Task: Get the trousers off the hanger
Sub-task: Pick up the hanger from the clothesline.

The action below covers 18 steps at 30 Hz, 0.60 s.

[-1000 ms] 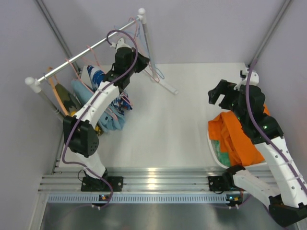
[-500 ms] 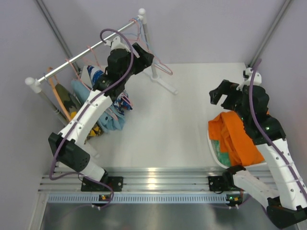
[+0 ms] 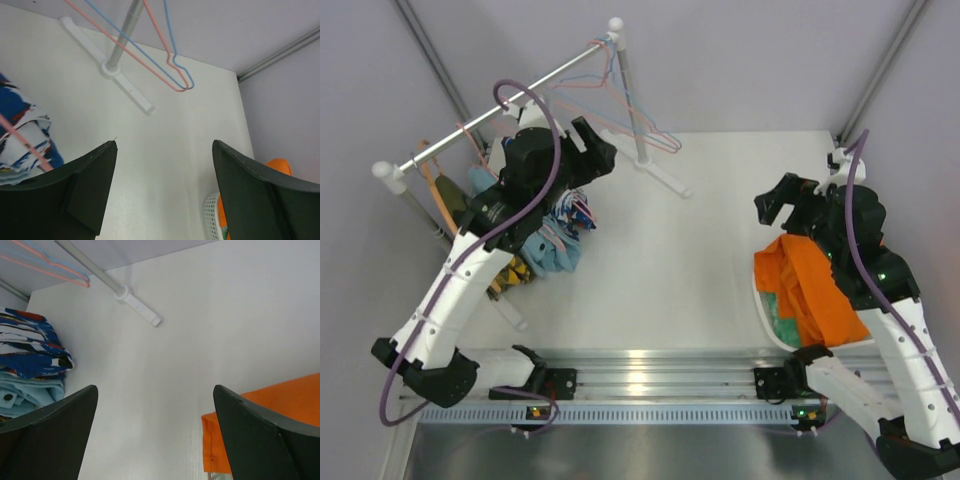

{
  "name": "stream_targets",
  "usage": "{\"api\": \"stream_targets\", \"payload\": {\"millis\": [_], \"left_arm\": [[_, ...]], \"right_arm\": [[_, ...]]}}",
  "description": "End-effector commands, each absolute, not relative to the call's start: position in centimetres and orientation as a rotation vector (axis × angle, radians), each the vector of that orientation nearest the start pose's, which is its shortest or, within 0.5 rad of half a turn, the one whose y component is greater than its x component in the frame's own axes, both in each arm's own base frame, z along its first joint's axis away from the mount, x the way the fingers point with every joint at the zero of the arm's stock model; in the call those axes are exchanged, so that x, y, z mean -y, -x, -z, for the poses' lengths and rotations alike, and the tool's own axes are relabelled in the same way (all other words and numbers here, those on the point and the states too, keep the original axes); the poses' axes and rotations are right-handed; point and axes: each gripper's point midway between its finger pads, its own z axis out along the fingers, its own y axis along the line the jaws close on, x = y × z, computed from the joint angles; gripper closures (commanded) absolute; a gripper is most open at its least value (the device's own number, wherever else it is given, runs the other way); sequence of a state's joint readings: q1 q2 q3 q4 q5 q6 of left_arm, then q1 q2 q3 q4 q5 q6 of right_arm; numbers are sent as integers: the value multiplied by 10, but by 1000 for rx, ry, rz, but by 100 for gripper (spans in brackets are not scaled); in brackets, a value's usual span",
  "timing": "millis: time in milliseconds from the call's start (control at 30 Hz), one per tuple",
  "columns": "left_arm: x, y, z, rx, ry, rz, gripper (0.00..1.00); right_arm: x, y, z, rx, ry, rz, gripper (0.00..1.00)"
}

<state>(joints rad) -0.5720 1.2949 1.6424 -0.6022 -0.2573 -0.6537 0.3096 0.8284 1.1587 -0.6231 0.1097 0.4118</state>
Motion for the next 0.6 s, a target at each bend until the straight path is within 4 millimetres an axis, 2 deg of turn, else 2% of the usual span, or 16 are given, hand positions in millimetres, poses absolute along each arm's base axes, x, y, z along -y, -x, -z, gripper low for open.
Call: {"api": "stream_targets", "payload": {"millis": [0, 233, 367, 567], "left_arm": [[147, -318, -408, -1863, 355, 421, 18], [110, -307, -392, -1885, 452, 230, 19], [90, -312, -375, -1877, 513, 75, 20], [95, -330, -356, -1898, 526, -2, 22]], "right_arm": [[-82, -267, -333, -1874, -178, -408, 1], [-85, -268, -327, -1890, -180, -423, 0], [-87, -270, -326, -1891, -182, -431, 0], [-91, -274, -322, -1907, -175, -441, 0]]}}
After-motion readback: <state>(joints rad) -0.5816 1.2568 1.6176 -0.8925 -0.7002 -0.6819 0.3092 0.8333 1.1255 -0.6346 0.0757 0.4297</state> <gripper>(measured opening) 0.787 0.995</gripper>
